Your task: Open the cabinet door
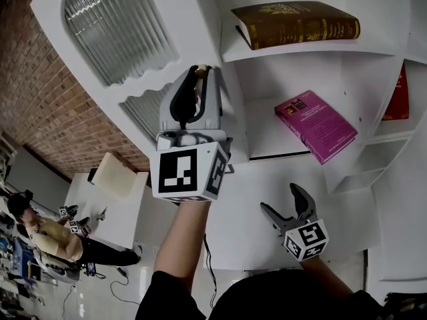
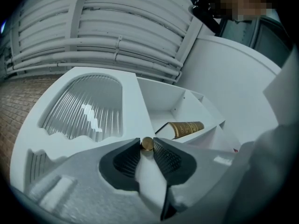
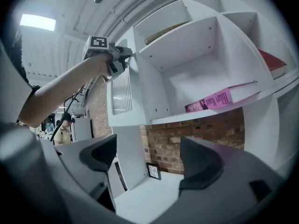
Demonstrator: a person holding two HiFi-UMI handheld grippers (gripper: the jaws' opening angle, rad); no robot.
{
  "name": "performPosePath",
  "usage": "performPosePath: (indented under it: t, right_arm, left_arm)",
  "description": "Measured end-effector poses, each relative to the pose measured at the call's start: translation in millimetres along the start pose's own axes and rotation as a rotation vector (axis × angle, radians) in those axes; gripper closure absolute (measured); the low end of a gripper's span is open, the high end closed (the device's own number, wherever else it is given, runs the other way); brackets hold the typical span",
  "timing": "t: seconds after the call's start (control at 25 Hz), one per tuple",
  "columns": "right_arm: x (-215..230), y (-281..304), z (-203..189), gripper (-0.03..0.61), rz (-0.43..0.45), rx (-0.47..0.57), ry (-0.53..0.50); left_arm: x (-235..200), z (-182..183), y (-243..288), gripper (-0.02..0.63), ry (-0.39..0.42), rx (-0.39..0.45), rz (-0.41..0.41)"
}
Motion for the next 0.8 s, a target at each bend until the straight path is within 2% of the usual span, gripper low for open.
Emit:
performPosePath:
  t: [0.4, 0.56, 0.8]
  right_arm:
    - [6, 16, 12, 0.164, 0.034, 0.013, -0.014]
    - [0, 34, 24, 0.239, 0.099, 0.027, -0.047]
    - [-12, 60, 29, 0.254, 0.155, 0.016, -0.067]
  left_arm:
    - [-1, 6, -16, 0.525, -0.095, 0.029, -0.046]
    - [-2, 8, -20, 0.525, -0.105, 0.034, -0.052]
    - [-1, 10, -21, 0.525, -0.101, 0.024, -0.064]
Point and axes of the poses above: the fingertips, and each gripper's own axes: y forward along the fingers, x to its right, z out of its top, the point moved 9 cm from there along -y, backward along the fingers, and after that the axes turned 1 degree about -x, right-handed, at the moved point
